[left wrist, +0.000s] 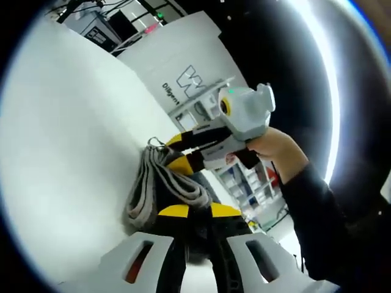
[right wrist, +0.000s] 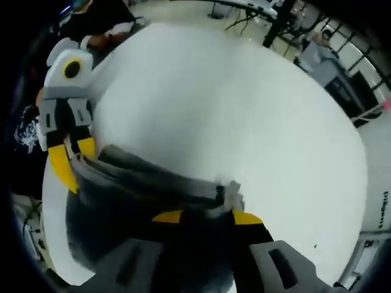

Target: Open the folded towel by lifting each exposed corner and separating the folded layers until the towel lies flat within the target outline without major curled edges

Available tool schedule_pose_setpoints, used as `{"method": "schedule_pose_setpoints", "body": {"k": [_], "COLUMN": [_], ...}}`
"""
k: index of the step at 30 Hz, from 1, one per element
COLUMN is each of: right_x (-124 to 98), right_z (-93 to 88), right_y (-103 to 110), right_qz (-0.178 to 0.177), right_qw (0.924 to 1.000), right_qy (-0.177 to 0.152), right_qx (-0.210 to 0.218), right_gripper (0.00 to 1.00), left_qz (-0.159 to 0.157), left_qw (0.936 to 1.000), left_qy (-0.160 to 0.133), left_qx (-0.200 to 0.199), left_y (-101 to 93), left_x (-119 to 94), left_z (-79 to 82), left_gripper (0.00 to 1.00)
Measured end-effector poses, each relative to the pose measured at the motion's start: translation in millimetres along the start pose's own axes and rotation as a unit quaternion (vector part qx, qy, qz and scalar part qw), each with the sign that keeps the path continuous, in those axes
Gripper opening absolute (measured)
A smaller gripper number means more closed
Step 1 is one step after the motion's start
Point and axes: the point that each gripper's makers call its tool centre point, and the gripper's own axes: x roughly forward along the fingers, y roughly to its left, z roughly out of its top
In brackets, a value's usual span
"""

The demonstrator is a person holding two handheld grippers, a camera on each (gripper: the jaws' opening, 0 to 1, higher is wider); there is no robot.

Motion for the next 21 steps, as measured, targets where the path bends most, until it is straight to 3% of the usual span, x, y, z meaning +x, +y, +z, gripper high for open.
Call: {"method": "schedule_pose_setpoints", "body": {"k": [3, 6, 7, 10, 21], "right_x": [-1.4, -1.9, -1.8, 0.7, 4.1], "right_z": [1.3, 5.1, 4.7, 4.0, 6.3], "right_y": [-0.8, -9.8, -8.8, -2.7, 0.1], "right_qz": [-0.004, -0.031, -0.028, -0.006, -0.007], "right_qw": [0.9998, 0.9974, 0.9979, 0.9984, 0.9953], "right_qy": [0.005, 0.011, 0.011, 0.010, -0.005], "right_qx": [-0.018, -0.064, -0.057, -0.054, -0.096], "right_gripper": [0.25, 0.35, 0.38, 0.30, 0.27], "left_qz": [0.000, -0.001, -0.001, 0.000, 0.002], "left_qw": [1.0000, 1.0000, 1.0000, 1.0000, 1.0000], "left_qy": [0.001, 0.001, 0.001, 0.001, 0.001], "left_qx": [0.000, 0.000, 0.000, -0.001, 0.000], "left_y": [0.1, 0.1, 0.1, 0.2, 1.1], "left_x": [0.0, 0.1, 0.3, 0.3, 0.8], "left_z": [-0.3, -0.5, -0.4, 0.0, -0.7], "left_gripper": [0.08, 0.08, 0.08, 0.08, 0.08]}}
